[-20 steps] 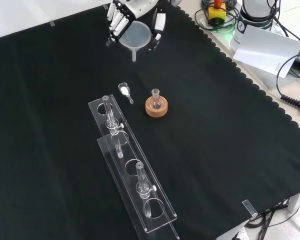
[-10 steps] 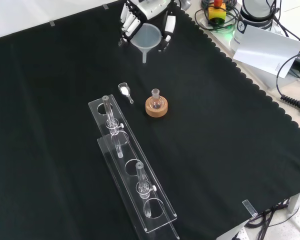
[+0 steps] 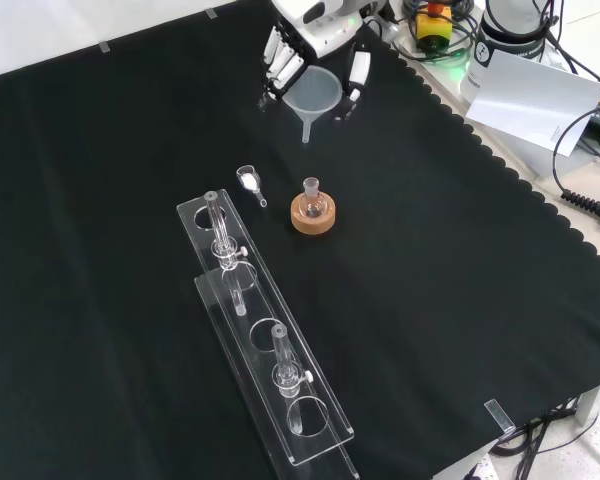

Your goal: Place the funnel on the round-bottom flask.

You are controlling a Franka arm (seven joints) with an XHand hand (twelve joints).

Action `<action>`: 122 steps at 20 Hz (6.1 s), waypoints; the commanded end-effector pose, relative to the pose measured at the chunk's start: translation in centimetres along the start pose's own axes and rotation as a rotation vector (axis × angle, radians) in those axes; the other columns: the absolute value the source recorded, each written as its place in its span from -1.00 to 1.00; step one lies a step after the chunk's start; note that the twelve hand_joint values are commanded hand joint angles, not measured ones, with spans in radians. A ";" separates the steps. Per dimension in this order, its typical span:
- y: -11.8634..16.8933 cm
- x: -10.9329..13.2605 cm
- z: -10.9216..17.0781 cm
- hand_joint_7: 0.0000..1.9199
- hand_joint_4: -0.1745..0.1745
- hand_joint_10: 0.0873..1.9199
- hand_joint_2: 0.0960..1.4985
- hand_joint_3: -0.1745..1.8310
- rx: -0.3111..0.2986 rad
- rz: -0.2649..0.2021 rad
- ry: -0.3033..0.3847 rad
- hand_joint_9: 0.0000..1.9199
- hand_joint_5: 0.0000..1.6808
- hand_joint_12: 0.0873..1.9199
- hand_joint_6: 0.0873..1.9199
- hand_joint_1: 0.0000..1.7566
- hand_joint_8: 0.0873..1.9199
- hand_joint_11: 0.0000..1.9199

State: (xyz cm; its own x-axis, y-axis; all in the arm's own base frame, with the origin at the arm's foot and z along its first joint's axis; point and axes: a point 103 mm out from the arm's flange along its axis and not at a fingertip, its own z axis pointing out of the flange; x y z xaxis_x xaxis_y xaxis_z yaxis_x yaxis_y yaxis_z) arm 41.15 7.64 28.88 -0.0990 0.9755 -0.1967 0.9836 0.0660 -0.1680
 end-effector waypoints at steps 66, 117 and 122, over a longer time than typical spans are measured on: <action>2.3 1.3 8.2 -0.36 -0.61 -0.61 -0.07 -0.38 0.055 -0.014 0.107 0.14 -0.39 -0.01 -0.94 -0.16 -0.26 0.00; 2.3 1.8 11.7 -0.41 -0.63 -0.57 -0.07 -0.38 0.074 -0.023 0.123 0.09 -0.43 0.02 -0.92 -0.17 -0.24 -0.05; 2.3 1.9 12.0 -0.50 -0.64 -0.51 -0.07 -0.38 0.092 -0.016 0.127 -0.01 -0.48 0.07 -0.95 -0.18 -0.21 -0.11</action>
State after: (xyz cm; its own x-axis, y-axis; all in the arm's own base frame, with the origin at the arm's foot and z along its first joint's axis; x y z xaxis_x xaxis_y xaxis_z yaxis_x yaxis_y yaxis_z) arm 41.60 7.42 17.39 -0.1040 0.9920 -0.0715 0.9679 0.0844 -0.2367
